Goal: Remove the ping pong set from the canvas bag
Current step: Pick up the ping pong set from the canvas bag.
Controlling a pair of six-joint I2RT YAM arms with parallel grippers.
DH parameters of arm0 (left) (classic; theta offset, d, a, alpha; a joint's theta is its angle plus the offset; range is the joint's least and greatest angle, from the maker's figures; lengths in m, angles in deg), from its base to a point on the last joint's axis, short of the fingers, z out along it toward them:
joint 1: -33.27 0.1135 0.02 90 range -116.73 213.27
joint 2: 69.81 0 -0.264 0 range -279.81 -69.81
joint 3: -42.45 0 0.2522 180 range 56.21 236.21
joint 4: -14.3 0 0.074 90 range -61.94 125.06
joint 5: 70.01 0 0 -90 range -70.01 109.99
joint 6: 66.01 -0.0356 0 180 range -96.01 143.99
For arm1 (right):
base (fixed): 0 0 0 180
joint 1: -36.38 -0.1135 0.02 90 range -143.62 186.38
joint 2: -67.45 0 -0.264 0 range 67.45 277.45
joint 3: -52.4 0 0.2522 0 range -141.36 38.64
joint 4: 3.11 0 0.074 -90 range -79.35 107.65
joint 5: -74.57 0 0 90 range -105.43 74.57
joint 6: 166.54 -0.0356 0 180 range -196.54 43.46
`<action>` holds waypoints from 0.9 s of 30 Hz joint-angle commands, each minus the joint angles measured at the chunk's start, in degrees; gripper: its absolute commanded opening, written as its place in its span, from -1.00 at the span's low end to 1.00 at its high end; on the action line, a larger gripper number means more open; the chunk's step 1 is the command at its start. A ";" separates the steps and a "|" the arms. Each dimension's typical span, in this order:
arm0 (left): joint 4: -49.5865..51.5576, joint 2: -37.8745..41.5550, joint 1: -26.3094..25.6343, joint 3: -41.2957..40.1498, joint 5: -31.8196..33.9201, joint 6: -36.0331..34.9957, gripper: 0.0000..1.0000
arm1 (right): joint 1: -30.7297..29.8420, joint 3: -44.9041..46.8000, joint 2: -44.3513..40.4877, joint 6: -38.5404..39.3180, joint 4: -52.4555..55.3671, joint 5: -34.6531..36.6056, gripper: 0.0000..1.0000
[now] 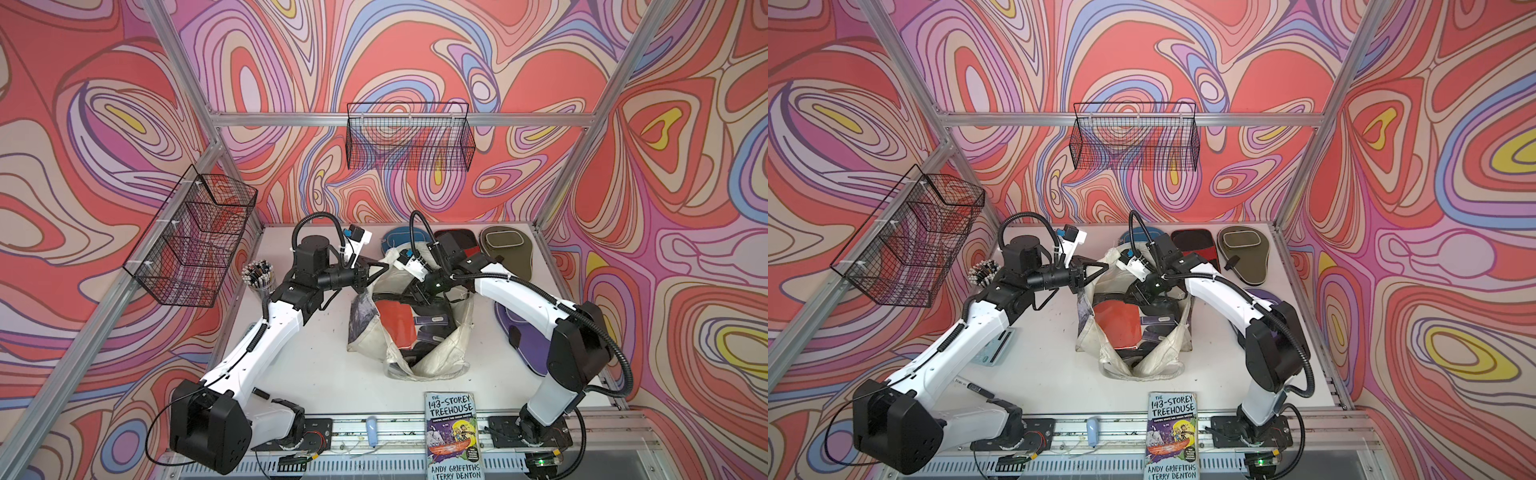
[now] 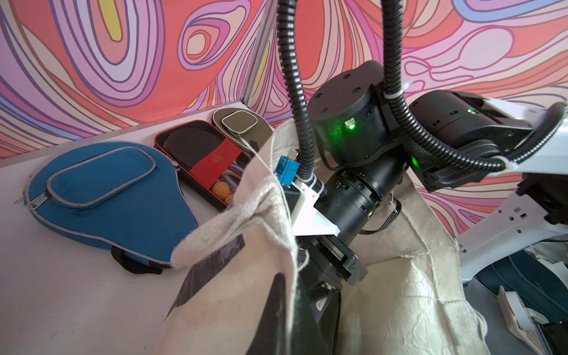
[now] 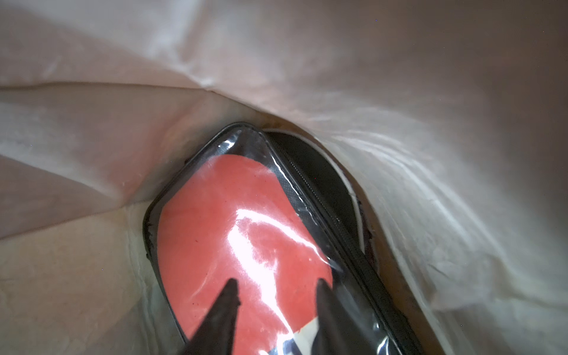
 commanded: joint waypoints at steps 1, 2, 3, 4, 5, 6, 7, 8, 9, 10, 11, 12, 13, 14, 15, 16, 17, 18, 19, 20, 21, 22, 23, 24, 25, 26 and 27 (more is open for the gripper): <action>-5.71 1.87 -0.63 3.03 -5.34 0.03 -1.00 | 0.15 -0.52 1.51 0.09 -3.83 0.50 0.72; -6.72 1.78 -0.59 3.06 -5.84 0.56 -1.00 | -0.04 -0.09 1.57 -0.12 -4.99 0.45 0.76; -7.95 1.68 -0.66 3.02 -6.33 1.22 -1.00 | -0.20 0.43 1.57 -0.34 -6.29 0.08 0.82; -8.69 1.44 -0.62 3.20 -6.76 1.68 -1.00 | -0.25 0.86 1.58 -0.49 -7.55 -0.56 0.84; -9.23 1.17 -0.64 3.45 -7.10 2.02 -1.00 | -0.31 1.09 3.17 -0.52 -8.35 -1.01 0.86; -9.46 0.78 -0.66 3.75 -7.51 2.22 -1.00 | -0.34 1.28 3.78 -0.52 -9.18 -1.71 0.87; -9.60 0.40 -0.66 4.14 -7.82 2.31 -1.00 | -0.43 1.39 4.39 -0.44 -9.87 -2.45 0.88; -9.69 0.06 -0.58 4.44 -8.13 2.35 -1.00 | -0.50 1.49 4.90 -0.26 -10.33 -3.13 0.89; -9.91 -0.29 -0.58 4.61 -8.32 2.57 -1.00 | -0.51 1.49 5.51 -0.07 -10.79 -3.88 0.89; -10.12 -0.67 -0.62 4.80 -8.59 2.71 -1.00 | -0.59 1.49 6.24 0.17 -11.16 -4.72 0.90; -10.39 -0.99 -0.62 4.96 -8.82 2.94 -1.00 | -0.56 1.64 6.76 0.32 -11.64 -5.17 0.90; -10.65 -1.30 -0.64 5.05 -9.07 3.19 -1.00 | -0.60 1.73 7.34 0.49 -12.19 -5.77 0.91; -10.95 -1.55 -0.66 5.09 -9.28 3.40 -1.00 | -0.60 1.71 8.08 0.61 -12.68 -6.17 0.91; -11.22 -1.79 -0.66 5.12 -9.50 3.65 -1.00 | -0.56 1.66 8.59 0.80 -13.00 -6.59 0.92; -11.36 -1.93 -0.62 5.19 -9.60 3.68 -1.00 | -0.60 1.45 9.30 1.06 -13.24 -7.07 0.92; -11.53 -2.09 -0.66 5.18 -9.76 3.76 -1.00 | -0.60 1.26 10.04 1.19 -13.35 -7.32 0.92; -11.62 -2.27 -0.66 5.26 -9.87 3.82 -1.00 | -0.60 0.90 10.99 1.35 -13.38 -7.79 0.92; -11.63 -2.41 -0.66 5.24 -10.04 3.83 -1.00 | -0.59 0.65 11.79 1.59 -13.38 -8.36 0.92; -11.72 -2.54 -0.61 5.34 -10.12 3.85 -1.00 | -0.60 0.48 12.57 1.68 -13.49 -8.63 0.93; -11.73 -2.70 -0.66 5.34 -10.33 3.85 -1.00 | -0.60 0.27 13.62 1.88 -13.61 -9.04 0.93; -11.72 -2.80 -0.66 5.32 -10.35 3.87 -1.00 | -0.60 0.11 14.47 2.05 -13.54 -9.50 0.92; -11.72 -2.89 -0.60 5.33 -10.48 3.92 -1.00 | -0.60 0.00 15.25 2.15 -13.56 -9.80 0.93; -11.72 -2.98 -0.66 5.35 -10.47 3.86 -1.00 | -0.60 -0.01 16.03 2.27 -13.65 -10.03 0.93; -11.72 -3.07 -0.65 5.27 -10.62 3.85 -1.00 | -0.59 0.08 16.96 2.37 -13.63 -10.48 0.93; -11.65 -3.16 -0.66 5.27 -10.58 3.79 -1.00 | -0.59 0.13 17.43 2.45 -13.55 -11.11 0.93; -11.55 -3.25 -0.61 5.35 -10.57 3.70 -1.00 | -0.59 0.17 18.24 2.72 -13.22 -11.73 0.93; -11.48 -3.25 -0.64 5.31 -10.57 3.63 -1.00 | -0.60 0.17 18.86 2.98 -12.75 -12.49 0.93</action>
